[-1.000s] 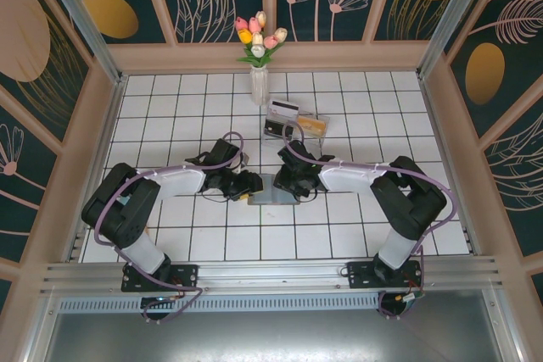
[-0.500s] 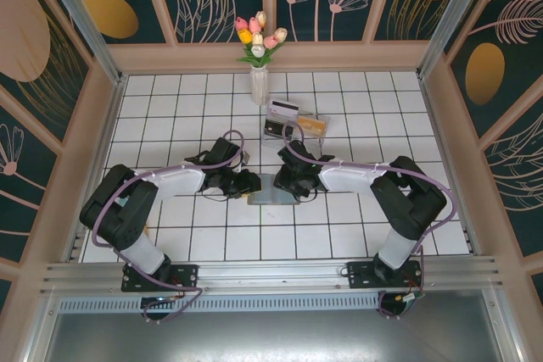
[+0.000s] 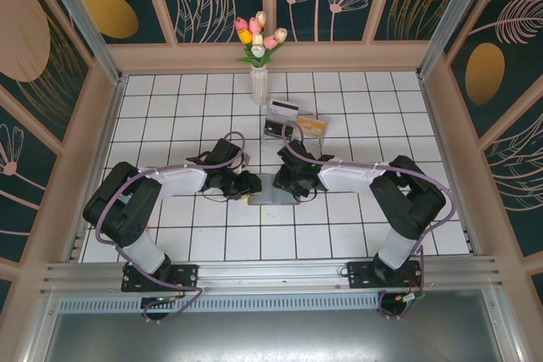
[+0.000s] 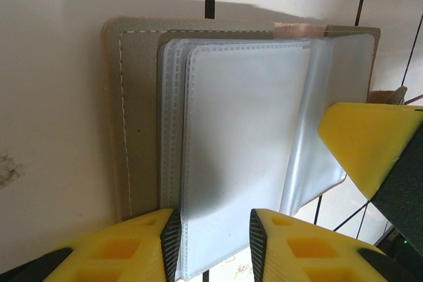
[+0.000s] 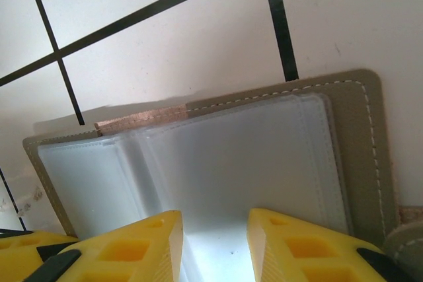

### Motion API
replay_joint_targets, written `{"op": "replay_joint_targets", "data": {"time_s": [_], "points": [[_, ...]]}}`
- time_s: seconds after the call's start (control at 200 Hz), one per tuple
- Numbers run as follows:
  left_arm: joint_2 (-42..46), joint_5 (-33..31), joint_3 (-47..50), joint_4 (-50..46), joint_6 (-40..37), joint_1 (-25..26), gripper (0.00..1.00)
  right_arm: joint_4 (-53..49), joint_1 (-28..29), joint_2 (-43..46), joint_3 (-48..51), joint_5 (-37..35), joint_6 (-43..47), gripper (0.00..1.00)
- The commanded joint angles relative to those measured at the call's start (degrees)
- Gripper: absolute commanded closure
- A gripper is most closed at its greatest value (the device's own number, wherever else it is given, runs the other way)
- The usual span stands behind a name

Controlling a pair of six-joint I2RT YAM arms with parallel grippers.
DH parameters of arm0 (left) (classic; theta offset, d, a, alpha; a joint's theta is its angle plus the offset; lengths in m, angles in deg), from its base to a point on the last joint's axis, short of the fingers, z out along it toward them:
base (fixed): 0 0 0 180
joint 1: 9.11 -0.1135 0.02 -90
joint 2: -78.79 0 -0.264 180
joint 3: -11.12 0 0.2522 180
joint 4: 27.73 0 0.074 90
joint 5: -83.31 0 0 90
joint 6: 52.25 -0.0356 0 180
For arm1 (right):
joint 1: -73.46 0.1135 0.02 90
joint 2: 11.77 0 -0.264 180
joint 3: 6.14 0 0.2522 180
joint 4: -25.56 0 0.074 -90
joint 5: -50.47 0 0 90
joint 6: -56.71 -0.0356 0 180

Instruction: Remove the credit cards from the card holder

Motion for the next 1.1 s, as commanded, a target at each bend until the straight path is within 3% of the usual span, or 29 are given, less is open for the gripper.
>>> {"op": "replay_joint_targets", "data": {"time_s": [0.0,0.5,1.096], "points": [[-1.8,-0.5,0.1,-1.3,-1.3,0.3,0.63,-2.9,0.7,-2.5,-0.1,1.2,-0.2,0.66],[-2.6,5.4,-2.3,2.1,-1.2,0.3,0.63,-3.3,0.7,-3.7,0.3,2.6,-0.7,0.66],[-1.5,10.8,-3.3,6.6,-0.3,0.3,0.67,0.0,0.4,2.9,1.5,1.3,-1.8,0.71]]}}
